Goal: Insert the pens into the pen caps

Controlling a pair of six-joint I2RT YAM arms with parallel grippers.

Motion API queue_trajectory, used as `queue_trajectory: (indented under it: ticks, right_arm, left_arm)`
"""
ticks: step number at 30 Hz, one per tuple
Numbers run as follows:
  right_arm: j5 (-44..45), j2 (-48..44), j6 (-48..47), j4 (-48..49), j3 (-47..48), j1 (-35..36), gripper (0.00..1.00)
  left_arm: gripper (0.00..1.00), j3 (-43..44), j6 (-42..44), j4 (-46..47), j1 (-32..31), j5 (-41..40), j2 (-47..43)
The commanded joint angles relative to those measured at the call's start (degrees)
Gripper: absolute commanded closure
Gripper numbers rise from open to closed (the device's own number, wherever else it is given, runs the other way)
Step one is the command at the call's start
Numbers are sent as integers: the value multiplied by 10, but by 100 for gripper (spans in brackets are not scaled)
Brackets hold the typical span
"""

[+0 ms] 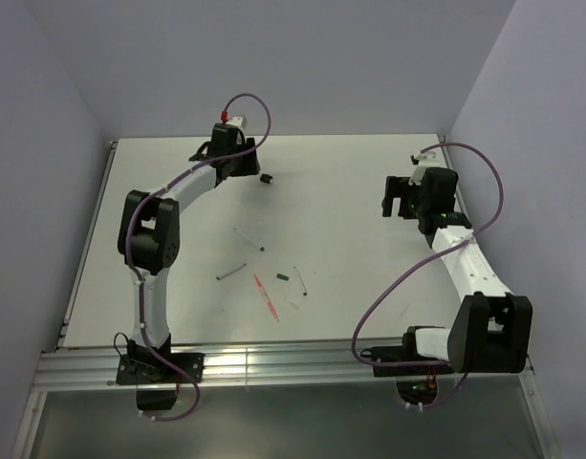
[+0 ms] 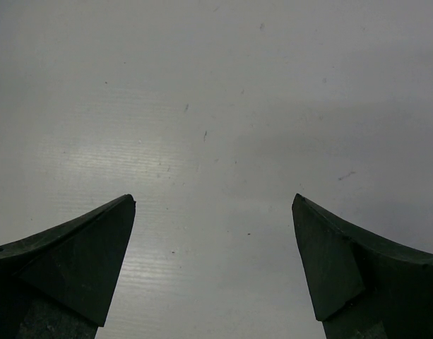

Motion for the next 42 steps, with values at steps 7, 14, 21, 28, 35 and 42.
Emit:
queue_trajectory:
  ticks: [7, 14, 21, 28, 35, 42]
  right_arm:
    - [-21, 6, 6, 12, 19, -11, 0]
    - [-41, 15, 12, 11, 20, -17, 0]
    - [-40, 17, 11, 10, 21, -18, 0]
    - [-42, 21, 11, 6, 26, -18, 0]
    - [-41, 14, 11, 5, 26, -19, 0]
    - [-39, 13, 11, 5, 26, -19, 0]
  left_arm:
    - [35, 122, -60, 28, -16, -45, 113]
    - [36, 173, -71, 27, -16, -51, 169]
    - [37, 196, -67, 6, -17, -10, 192]
    - [44, 170, -71, -5, -19, 26, 185]
    - [47, 159, -55, -18, -31, -19, 180]
    - [53, 172, -47, -38, -36, -56, 187]
